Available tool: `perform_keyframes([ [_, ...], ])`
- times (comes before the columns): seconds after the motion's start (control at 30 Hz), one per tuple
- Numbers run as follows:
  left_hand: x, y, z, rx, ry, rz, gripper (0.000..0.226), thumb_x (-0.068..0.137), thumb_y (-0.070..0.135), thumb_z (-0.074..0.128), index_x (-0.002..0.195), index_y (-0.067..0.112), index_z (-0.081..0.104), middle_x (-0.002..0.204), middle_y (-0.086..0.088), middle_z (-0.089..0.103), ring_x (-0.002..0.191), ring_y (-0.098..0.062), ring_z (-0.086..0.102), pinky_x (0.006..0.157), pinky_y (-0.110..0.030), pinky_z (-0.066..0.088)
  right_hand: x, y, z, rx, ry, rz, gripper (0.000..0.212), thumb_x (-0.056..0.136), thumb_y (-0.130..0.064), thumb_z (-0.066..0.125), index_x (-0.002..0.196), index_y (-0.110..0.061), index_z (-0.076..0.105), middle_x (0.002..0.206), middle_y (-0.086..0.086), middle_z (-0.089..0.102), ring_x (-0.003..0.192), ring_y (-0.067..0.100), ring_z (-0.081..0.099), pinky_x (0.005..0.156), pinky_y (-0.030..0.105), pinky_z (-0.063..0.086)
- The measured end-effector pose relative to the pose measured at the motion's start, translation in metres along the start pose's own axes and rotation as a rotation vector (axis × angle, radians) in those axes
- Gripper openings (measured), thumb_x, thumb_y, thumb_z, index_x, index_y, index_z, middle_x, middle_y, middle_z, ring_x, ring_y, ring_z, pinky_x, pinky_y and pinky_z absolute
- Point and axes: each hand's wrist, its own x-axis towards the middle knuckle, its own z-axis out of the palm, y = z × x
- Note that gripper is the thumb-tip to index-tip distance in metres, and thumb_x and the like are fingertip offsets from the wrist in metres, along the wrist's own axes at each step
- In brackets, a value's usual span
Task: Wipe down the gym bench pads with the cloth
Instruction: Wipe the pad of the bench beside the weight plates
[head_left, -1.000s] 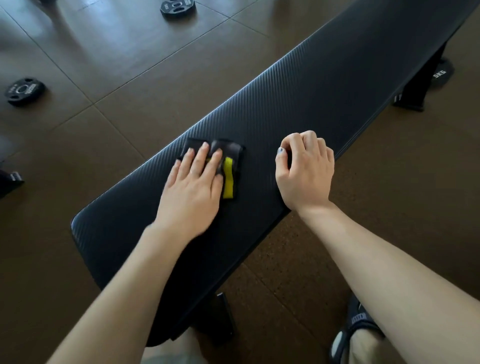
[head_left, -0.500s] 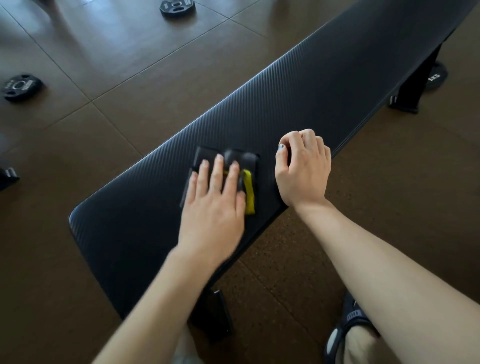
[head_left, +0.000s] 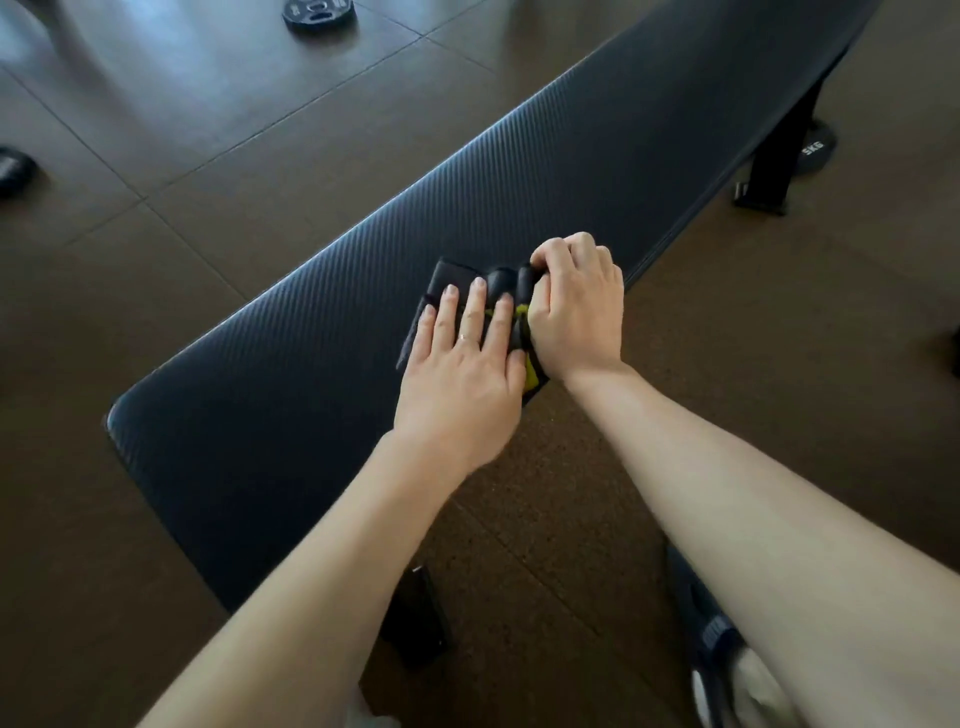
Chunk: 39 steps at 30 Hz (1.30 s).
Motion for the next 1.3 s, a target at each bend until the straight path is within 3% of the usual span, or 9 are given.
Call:
perform_keyframes([
  [0.1, -0.034, 0.011, 0.006, 0.024, 0.001, 0.022, 0.062, 0.11, 0.046, 0.011, 0.165, 0.023, -0.004, 0.172, -0.004, -0.012, 0.158, -0.025, -0.017, 0.127, -0.042, -0.012, 0.0, 0.005, -0.013, 0.057, -0.049, -0.07, 0.031, 0.099, -0.016, 0.034, 0.107, -0.007, 0.063, 0.104, 0.01, 0.061, 0.094, 0.024, 0.054, 0.082, 0.036, 0.046],
  [0.27, -0.007, 0.018, 0.004, 0.035, 0.011, -0.008, 0.062, 0.11, 0.048, 0.009, 0.166, 0.025, -0.003, 0.173, -0.003, -0.011, 0.158, -0.025, -0.016, 0.128, -0.042, -0.012, 0.033, 0.052, -0.047, 0.047, -0.008, -0.095, 0.024, 0.101, -0.011, 0.039, 0.111, -0.002, 0.059, 0.104, 0.014, 0.061, 0.091, 0.027, 0.058, 0.079, 0.042, 0.049],
  [0.37, 0.038, 0.03, 0.0, -0.005, -0.027, -0.042, 0.061, 0.11, 0.048, 0.01, 0.165, 0.027, -0.004, 0.172, -0.001, -0.015, 0.158, -0.024, -0.019, 0.128, -0.043, -0.013, 0.062, 0.082, -0.047, -0.022, -0.121, -0.067, 0.031, 0.1, -0.014, 0.039, 0.124, -0.005, 0.057, 0.119, 0.015, 0.061, 0.105, 0.032, 0.058, 0.09, 0.044, 0.047],
  [0.47, 0.095, 0.04, -0.004, -0.053, -0.041, -0.127, 0.061, 0.11, 0.048, 0.012, 0.166, 0.028, -0.003, 0.173, 0.0, -0.015, 0.158, -0.023, -0.018, 0.127, -0.043, -0.014, 0.088, 0.101, -0.035, -0.108, -0.27, -0.183, 0.045, 0.097, -0.02, 0.037, 0.136, -0.01, 0.056, 0.133, 0.012, 0.059, 0.12, 0.035, 0.052, 0.102, 0.046, 0.041],
  [0.7, 0.117, 0.06, 0.0, -0.018, 0.049, -0.245, 0.061, 0.11, 0.047, 0.011, 0.166, 0.027, -0.003, 0.173, 0.001, -0.013, 0.158, -0.019, -0.017, 0.128, -0.041, -0.012, 0.093, 0.119, -0.016, -0.073, -0.152, -0.276, 0.042, 0.094, -0.027, 0.039, 0.127, -0.017, 0.064, 0.127, 0.006, 0.057, 0.125, 0.03, 0.049, 0.109, 0.044, 0.035],
  [0.9, 0.059, 0.124, 0.025, -0.016, 0.151, -0.425, 0.058, 0.111, 0.047, 0.009, 0.165, 0.028, -0.003, 0.172, 0.003, -0.011, 0.158, -0.017, -0.016, 0.126, -0.037, -0.012, 0.098, 0.12, -0.023, -0.1, -0.263, -0.319, 0.042, 0.091, -0.029, 0.037, 0.123, -0.012, 0.06, 0.129, 0.014, 0.054, 0.128, 0.036, 0.046, 0.109, 0.05, 0.034],
  [1.0, 0.062, 0.138, 0.027, -0.007, 0.14, -0.538, 0.058, 0.11, 0.048, 0.007, 0.164, 0.029, -0.004, 0.173, 0.004, -0.009, 0.158, -0.017, -0.015, 0.125, -0.037, -0.013, 0.1, 0.12, -0.031, -0.14, -0.355, -0.383, 0.042, 0.093, -0.031, 0.035, 0.125, -0.011, 0.054, 0.131, 0.016, 0.051, 0.125, 0.037, 0.046, 0.108, 0.053, 0.035],
  [1.1, 0.09, 0.137, 0.015, -0.084, 0.117, -0.62, 0.059, 0.109, 0.05, 0.006, 0.164, 0.034, -0.007, 0.172, 0.007, -0.016, 0.157, -0.014, -0.021, 0.126, -0.035, -0.017, 0.133, 0.122, -0.032, -0.104, -0.408, -0.448, 0.037, 0.094, -0.03, 0.039, 0.12, -0.01, 0.057, 0.119, 0.014, 0.054, 0.107, 0.034, 0.05, 0.093, 0.048, 0.041],
  [1.3, 0.167, 0.112, 0.0, -0.126, 0.078, -0.7, 0.059, 0.11, 0.049, 0.011, 0.165, 0.033, -0.006, 0.172, 0.005, -0.017, 0.158, -0.017, -0.02, 0.125, -0.036, -0.017, 0.17, 0.127, -0.01, -0.006, -0.367, -0.465, 0.028, 0.099, -0.034, 0.043, 0.105, -0.012, 0.059, 0.102, 0.009, 0.057, 0.092, 0.027, 0.054, 0.083, 0.043, 0.045],
])
